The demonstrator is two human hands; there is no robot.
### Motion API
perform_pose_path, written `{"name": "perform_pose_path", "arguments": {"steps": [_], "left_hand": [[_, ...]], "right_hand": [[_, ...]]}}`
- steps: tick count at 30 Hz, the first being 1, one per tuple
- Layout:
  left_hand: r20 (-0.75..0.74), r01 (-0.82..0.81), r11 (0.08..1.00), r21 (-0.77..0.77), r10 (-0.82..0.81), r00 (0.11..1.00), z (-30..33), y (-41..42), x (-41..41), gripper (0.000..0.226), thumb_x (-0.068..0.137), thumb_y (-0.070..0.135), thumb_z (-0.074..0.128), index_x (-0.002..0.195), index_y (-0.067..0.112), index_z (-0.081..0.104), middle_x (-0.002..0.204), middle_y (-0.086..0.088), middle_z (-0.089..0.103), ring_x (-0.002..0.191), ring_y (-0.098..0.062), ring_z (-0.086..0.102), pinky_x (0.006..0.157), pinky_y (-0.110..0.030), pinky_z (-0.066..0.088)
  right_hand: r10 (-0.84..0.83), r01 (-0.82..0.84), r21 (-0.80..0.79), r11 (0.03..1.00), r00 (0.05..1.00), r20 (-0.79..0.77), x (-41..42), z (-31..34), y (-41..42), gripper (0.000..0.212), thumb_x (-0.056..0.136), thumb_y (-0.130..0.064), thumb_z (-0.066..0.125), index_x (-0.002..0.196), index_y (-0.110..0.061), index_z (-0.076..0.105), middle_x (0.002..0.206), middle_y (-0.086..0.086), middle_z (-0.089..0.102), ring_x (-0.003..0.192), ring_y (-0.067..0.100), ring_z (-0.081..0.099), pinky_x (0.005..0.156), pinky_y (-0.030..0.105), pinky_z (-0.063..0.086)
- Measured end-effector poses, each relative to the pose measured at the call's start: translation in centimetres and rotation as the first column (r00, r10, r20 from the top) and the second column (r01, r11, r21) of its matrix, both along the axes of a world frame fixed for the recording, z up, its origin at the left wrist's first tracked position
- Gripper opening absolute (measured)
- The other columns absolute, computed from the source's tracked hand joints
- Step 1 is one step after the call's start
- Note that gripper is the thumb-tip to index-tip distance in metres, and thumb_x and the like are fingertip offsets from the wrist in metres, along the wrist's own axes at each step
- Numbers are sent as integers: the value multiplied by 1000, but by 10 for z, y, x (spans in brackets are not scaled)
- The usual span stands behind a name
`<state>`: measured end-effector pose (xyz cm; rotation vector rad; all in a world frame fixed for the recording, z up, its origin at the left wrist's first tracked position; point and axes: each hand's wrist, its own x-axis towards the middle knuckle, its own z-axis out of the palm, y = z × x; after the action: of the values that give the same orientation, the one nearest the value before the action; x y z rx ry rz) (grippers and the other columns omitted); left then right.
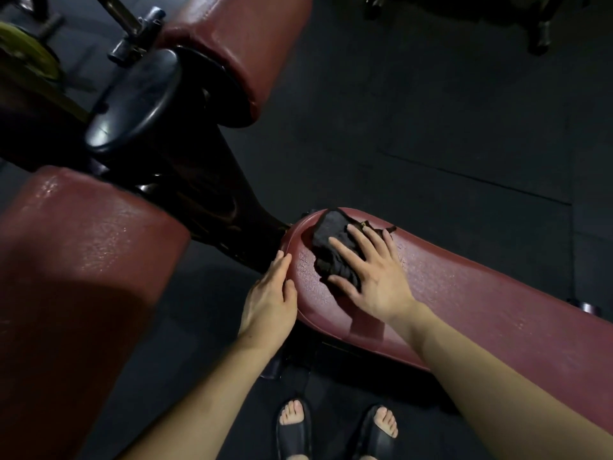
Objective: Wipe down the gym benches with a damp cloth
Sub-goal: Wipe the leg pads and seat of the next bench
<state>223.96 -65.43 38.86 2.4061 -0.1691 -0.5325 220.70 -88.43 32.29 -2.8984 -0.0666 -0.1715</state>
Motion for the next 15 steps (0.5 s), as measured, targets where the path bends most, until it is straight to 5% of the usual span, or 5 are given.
{"name": "perform_pose_path", "arguments": {"steps": [4, 8, 15], "left_hand": [[11, -21, 1000, -16, 21, 1000, -2, 1, 3, 52, 107, 22, 44, 157, 29, 37, 165, 14, 30, 149, -8, 34, 110, -12, 19], [-35, -122, 991, -62, 120, 992, 1, 7, 0, 49, 109, 24, 41, 156, 36, 38, 161, 13, 39, 146, -12, 38, 109, -16, 25], [-6, -158, 985, -69, 158, 987, -7, 28, -9, 48, 107, 18, 44, 152, 33, 45, 153, 3, 52, 138, -14, 47, 105, -13, 31]], "right_hand": [[-71, 72, -6, 997, 990, 119, 39, -2, 0, 58, 101, -65, 49, 145, -28, 61, 157, 3, 52, 143, 36, 47, 122, 58, 28], [-291, 269, 167, 949, 948, 126, 53, 3, 35, 52, 98, -58, 55, 139, -28, 65, 143, -2, 64, 127, 32, 57, 109, 52, 39], [102, -127, 130, 983, 978, 180, -52, -1, 84, 55, 88, -41, 70, 142, -31, 64, 145, -2, 62, 125, 31, 58, 104, 53, 43]]}}
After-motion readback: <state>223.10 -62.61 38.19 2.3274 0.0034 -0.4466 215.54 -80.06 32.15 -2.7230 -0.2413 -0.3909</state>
